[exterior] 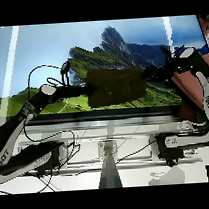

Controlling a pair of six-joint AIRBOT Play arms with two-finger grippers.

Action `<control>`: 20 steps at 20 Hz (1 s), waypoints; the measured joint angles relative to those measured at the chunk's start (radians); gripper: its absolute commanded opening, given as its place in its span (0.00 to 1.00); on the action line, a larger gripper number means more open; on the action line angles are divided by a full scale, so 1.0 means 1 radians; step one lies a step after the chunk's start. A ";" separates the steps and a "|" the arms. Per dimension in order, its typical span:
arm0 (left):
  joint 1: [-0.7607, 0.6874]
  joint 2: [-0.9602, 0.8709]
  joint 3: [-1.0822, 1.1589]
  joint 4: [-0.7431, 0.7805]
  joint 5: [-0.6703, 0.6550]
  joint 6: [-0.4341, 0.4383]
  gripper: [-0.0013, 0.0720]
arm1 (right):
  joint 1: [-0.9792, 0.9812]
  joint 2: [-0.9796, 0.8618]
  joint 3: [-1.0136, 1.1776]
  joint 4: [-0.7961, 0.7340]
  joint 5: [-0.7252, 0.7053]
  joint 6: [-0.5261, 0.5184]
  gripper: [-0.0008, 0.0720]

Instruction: Fold the clothes and pants, and hang the long-sleeved shirts on hangers.

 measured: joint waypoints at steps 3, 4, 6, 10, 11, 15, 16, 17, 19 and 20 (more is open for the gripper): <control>0.000 0.000 0.000 0.068 0.000 0.003 0.97 | -0.001 -0.053 0.003 0.000 -0.022 0.004 0.88; 0.000 0.000 0.000 0.087 0.000 0.003 0.97 | -0.001 -0.074 0.003 0.005 -0.021 0.006 0.88; 0.000 -0.001 0.000 0.122 0.005 0.003 0.97 | 0.003 -0.118 0.005 0.060 0.014 0.008 0.88; 0.000 -0.001 0.000 0.177 0.037 0.003 0.97 | 0.063 -0.177 0.004 0.159 0.053 -0.066 0.70; 0.000 -0.001 0.000 0.183 0.048 0.003 0.97 | 0.087 -0.185 0.004 0.181 0.047 -0.094 0.55; 0.000 -0.001 0.000 0.198 0.085 0.003 0.97 | 0.185 -0.195 0.006 0.249 0.005 -0.180 0.12; 0.003 -0.001 0.000 0.199 0.091 0.003 0.97 | 0.204 -0.194 0.013 0.264 0.001 -0.192 0.07; 0.011 0.000 0.000 0.202 0.095 0.003 0.91 | 0.218 -0.189 0.023 0.272 0.002 -0.200 0.07; 0.035 0.012 0.000 0.204 0.100 0.003 0.70 | 0.232 -0.163 0.054 0.291 -0.002 -0.212 0.07; 0.053 0.023 0.001 0.204 0.102 0.003 0.70 | 0.233 -0.143 0.069 0.291 -0.005 -0.215 0.07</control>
